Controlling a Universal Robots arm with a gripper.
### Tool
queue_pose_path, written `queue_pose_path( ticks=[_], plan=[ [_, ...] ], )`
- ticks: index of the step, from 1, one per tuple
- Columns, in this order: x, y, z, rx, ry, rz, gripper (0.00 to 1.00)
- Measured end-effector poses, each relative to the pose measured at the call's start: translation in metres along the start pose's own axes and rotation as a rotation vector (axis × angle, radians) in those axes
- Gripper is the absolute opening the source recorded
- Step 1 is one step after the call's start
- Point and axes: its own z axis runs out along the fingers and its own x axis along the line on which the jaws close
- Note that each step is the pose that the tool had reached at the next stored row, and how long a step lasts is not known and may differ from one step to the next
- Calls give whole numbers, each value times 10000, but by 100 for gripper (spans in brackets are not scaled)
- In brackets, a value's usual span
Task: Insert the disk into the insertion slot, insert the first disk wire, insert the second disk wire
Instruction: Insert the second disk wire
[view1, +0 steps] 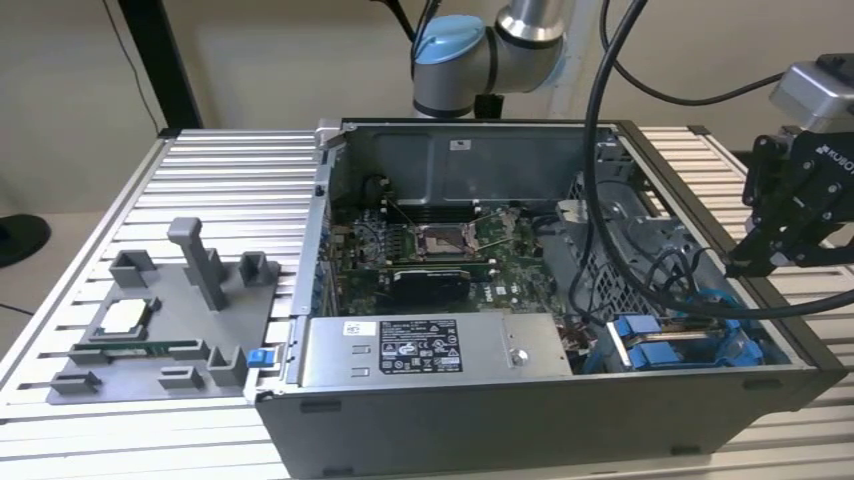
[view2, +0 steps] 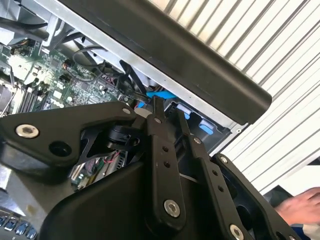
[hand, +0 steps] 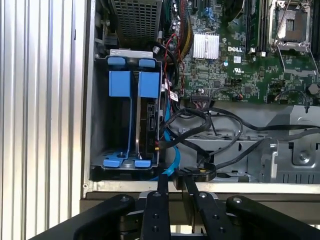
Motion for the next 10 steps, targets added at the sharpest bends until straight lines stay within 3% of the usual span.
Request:
queue_pose_path(
  ticks=[6, 10],
  plan=[
    [-3, -1, 9, 0, -9, 0, 100],
    [-12, -2, 23, 1, -101, -6, 100]
  ],
)
